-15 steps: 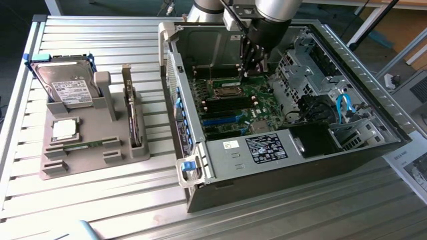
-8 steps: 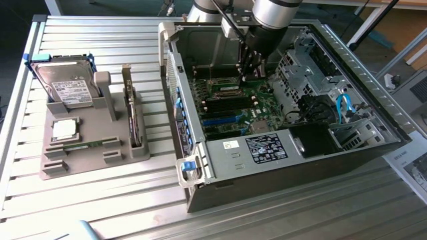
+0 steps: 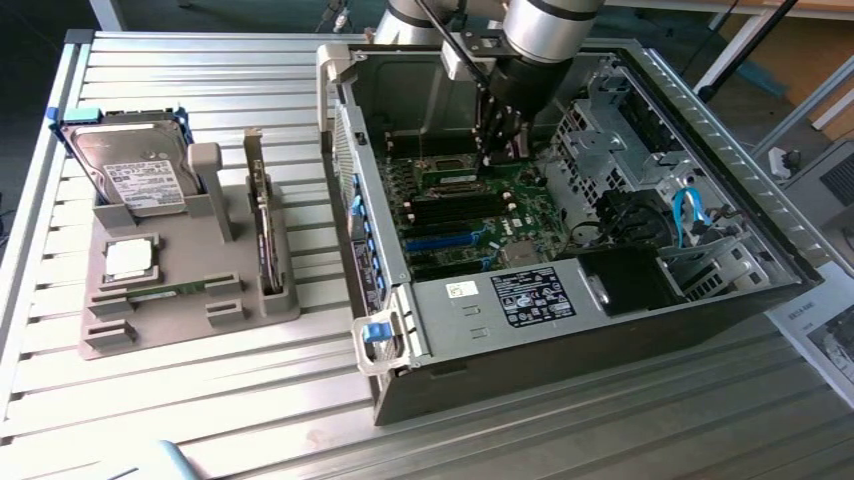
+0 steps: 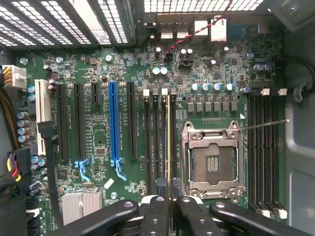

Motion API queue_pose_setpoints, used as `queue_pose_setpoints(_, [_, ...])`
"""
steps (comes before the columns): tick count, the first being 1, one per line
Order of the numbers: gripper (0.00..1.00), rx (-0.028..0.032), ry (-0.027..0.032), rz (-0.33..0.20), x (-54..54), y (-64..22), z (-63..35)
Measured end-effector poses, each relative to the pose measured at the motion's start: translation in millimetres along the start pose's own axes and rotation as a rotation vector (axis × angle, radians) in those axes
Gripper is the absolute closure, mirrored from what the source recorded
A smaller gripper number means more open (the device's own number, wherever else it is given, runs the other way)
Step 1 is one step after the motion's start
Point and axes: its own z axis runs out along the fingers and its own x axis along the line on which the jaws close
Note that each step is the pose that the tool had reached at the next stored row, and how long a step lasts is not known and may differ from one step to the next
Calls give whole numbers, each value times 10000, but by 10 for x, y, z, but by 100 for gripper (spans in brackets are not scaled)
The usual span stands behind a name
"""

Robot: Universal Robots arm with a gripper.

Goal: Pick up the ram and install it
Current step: 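Insert the ram into the slot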

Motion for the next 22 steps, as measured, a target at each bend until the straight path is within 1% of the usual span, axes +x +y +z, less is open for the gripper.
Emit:
queue_pose_setpoints(3, [88, -3, 2, -117, 0, 0, 3])
queue_pose_setpoints(7, [88, -2, -2, -113, 14, -1, 6])
queue_pose_setpoints(10, [88, -2, 0, -99, 129, -4, 9])
queue_pose_setpoints(11, [88, -2, -2, -94, 148, -5, 36])
queue_pose_setpoints(15, [88, -2, -1, -89, 163, -5, 108])
queue_pose_setpoints(22, [88, -3, 1, -90, 164, -6, 129])
